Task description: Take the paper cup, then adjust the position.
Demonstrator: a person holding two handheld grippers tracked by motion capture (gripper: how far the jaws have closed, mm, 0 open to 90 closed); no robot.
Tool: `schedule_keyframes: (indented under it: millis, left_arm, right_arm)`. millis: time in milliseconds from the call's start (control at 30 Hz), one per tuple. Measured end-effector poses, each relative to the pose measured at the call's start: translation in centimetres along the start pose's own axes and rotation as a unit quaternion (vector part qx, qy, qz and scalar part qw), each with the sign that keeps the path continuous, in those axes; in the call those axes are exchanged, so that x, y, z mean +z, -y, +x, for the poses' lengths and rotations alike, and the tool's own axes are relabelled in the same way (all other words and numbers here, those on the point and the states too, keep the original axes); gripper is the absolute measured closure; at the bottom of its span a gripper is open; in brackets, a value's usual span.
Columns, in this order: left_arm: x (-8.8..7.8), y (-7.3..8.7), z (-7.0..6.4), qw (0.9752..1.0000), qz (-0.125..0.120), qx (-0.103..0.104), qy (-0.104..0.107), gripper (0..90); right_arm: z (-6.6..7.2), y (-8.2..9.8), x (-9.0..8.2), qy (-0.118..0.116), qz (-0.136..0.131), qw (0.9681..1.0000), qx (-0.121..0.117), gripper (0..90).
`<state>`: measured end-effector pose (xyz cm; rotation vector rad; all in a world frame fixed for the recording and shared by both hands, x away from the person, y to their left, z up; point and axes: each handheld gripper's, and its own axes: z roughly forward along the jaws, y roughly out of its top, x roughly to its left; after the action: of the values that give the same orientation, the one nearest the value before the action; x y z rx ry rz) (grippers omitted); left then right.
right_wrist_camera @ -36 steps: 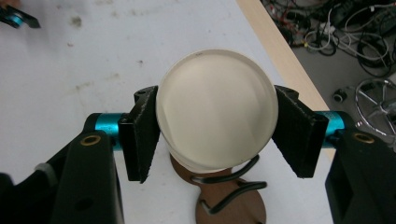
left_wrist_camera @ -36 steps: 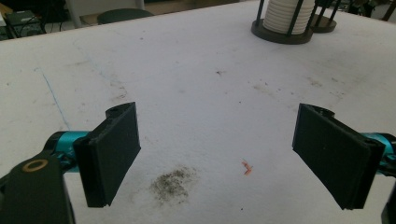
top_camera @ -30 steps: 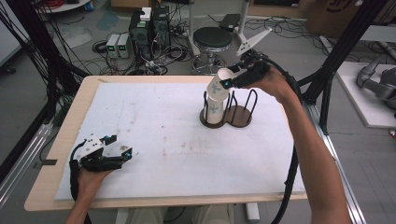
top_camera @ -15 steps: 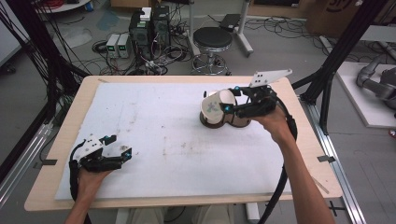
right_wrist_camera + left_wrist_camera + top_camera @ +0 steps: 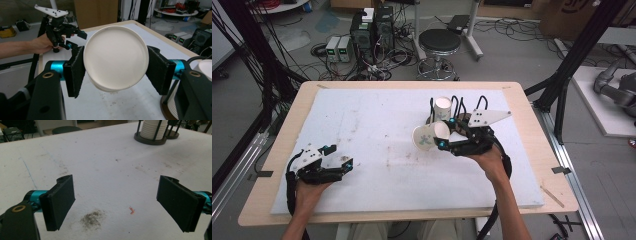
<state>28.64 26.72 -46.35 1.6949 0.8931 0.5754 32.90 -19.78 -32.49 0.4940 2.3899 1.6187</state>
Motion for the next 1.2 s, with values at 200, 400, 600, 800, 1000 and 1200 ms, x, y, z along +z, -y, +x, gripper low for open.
schedule_keyframes:
  millis: [200, 400, 600, 800, 1000, 1200]
  left_arm:
    - [0.0, 0.0, -0.1, 1.0000, 0.000, 0.003, -0.002, 14.8]
    - [0.0, 0.0, -0.1, 1.0000, 0.000, 0.004, -0.002, 14.8]
    - [0.0, 0.0, 0.0, 1.0000, 0.000, 0.000, 0.000, 14.8]
    - [0.0, 0.0, 0.1, 1.0000, 0.002, 0.000, 0.004, 14.8]
    - [0.0, 0.0, 0.1, 1.0000, 0.000, -0.004, 0.006, 14.7]
    - [-0.1, -0.2, 0.5, 0.9998, -0.004, -0.014, 0.016, 14.7]
  right_arm:
    - [0.9, 0.6, 0.2, -0.006, -0.010, 0.9999, -0.004, 37.2]
    - [1.0, 1.2, 0.3, -0.005, -0.010, 0.9999, 0.000, 37.2]
    - [0.9, 1.2, 0.2, -0.004, -0.010, 0.9999, -0.001, 37.2]
    - [0.8, 1.3, 0.4, -0.005, -0.007, 1.0000, 0.002, 37.2]
    - [0.6, 1.3, 0.6, -0.004, -0.008, 1.0000, 0.003, 37.2]
    - [0.4, 1.3, 0.5, -0.005, -0.009, 0.9999, 0.002, 37.2]
